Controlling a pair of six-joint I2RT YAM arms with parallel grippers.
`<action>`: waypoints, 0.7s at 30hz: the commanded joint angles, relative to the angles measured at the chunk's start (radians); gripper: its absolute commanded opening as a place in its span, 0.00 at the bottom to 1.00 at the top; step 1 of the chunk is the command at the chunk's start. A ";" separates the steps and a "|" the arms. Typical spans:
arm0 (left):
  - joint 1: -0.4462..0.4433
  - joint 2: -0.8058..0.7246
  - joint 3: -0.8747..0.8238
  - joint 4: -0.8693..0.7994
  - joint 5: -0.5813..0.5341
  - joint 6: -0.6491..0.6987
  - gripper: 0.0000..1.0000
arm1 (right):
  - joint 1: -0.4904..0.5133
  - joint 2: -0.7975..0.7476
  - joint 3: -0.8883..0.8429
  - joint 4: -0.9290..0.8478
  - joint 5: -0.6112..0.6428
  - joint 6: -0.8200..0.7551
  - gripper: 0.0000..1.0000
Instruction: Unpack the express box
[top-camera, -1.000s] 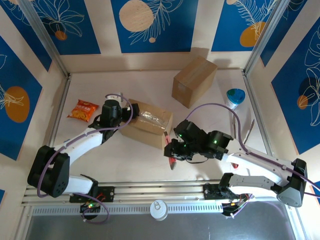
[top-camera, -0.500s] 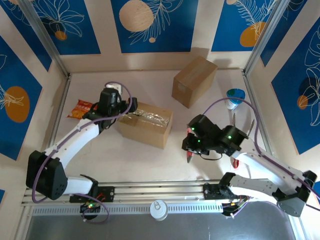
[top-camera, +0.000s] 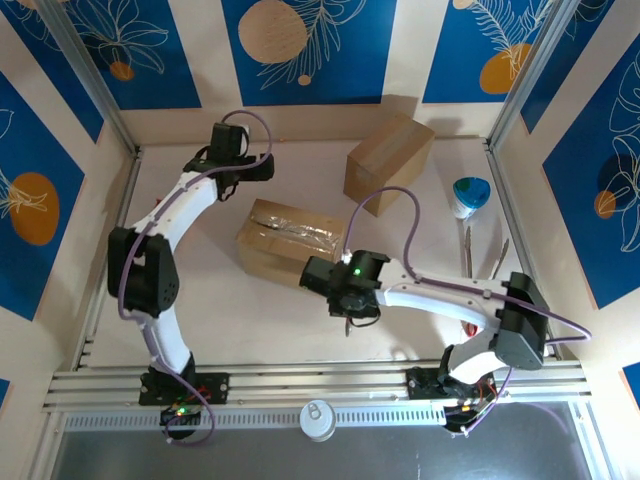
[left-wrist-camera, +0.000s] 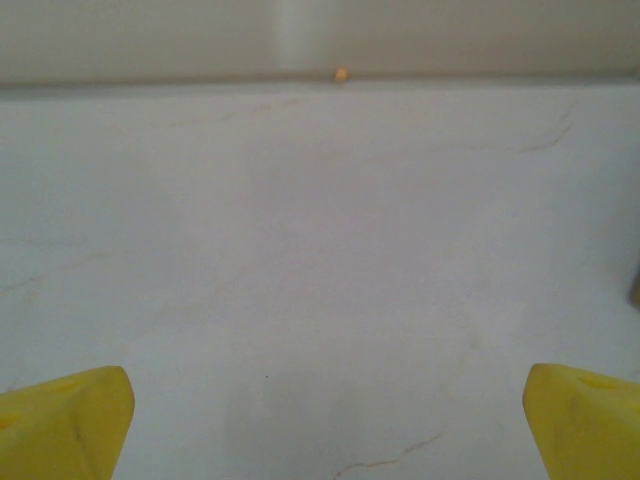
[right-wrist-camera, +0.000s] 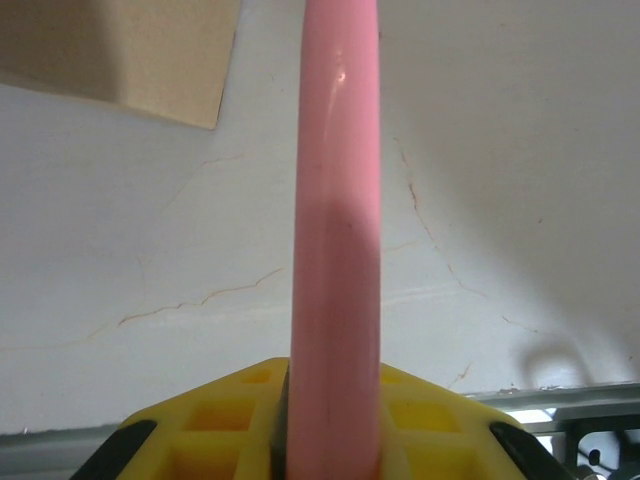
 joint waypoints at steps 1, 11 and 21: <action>0.016 0.043 0.072 -0.061 0.043 0.034 1.00 | -0.005 0.061 0.079 -0.039 0.065 0.039 0.00; 0.020 -0.023 -0.106 -0.057 0.051 -0.002 0.99 | -0.155 0.200 0.226 0.045 0.061 -0.165 0.00; 0.017 -0.274 -0.393 -0.117 -0.015 -0.078 0.99 | -0.326 0.356 0.444 0.178 -0.031 -0.472 0.00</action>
